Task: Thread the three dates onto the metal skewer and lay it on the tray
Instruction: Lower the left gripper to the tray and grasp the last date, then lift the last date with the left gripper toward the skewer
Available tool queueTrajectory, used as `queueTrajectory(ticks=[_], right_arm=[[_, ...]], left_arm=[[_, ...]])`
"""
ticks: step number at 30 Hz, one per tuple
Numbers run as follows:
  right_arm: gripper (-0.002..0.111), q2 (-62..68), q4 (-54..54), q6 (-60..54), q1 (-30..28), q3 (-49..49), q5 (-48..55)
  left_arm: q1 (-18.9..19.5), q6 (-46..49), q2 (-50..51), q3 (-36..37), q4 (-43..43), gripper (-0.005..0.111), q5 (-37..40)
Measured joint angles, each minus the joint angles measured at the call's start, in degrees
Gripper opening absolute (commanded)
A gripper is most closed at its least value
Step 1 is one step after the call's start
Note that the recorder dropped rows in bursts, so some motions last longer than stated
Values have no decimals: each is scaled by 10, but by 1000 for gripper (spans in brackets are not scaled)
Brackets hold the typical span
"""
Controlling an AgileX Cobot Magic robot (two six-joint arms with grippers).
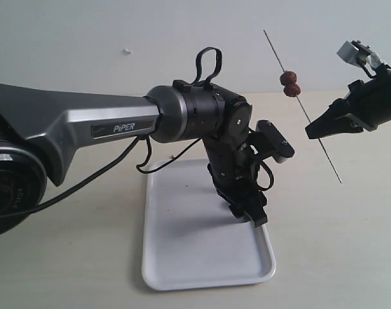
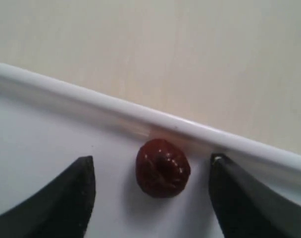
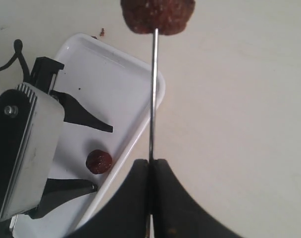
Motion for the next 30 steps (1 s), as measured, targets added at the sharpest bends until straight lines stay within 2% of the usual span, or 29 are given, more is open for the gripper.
queueTrajectory(ticks=[2, 7, 17, 22, 24, 27, 28, 30], right_arm=[[0, 0, 0, 0, 0, 0, 0], [0, 0, 0, 0, 0, 0, 0], [0, 0, 0, 0, 0, 0, 0], [0, 0, -26, -7, 0, 0, 9], [0, 0, -37, -18, 0, 0, 26], [0, 0, -54, -32, 0, 0, 60], [0, 0, -66, -37, 0, 0, 81], [0, 0, -80, -46, 0, 0, 91]], left_arm=[[0, 0, 2, -1, 0, 48, -4], [-1, 0, 4, -1, -1, 34, -6], [4, 9, -1, -2, -1, 34, 8], [53, 21, -47, -2, -42, 34, 35], [83, 48, -68, -2, -101, 34, 42], [132, 113, -92, -2, -241, 34, 63], [166, 160, -102, -2, -330, 34, 89], [218, 207, -108, -2, -445, 34, 144]])
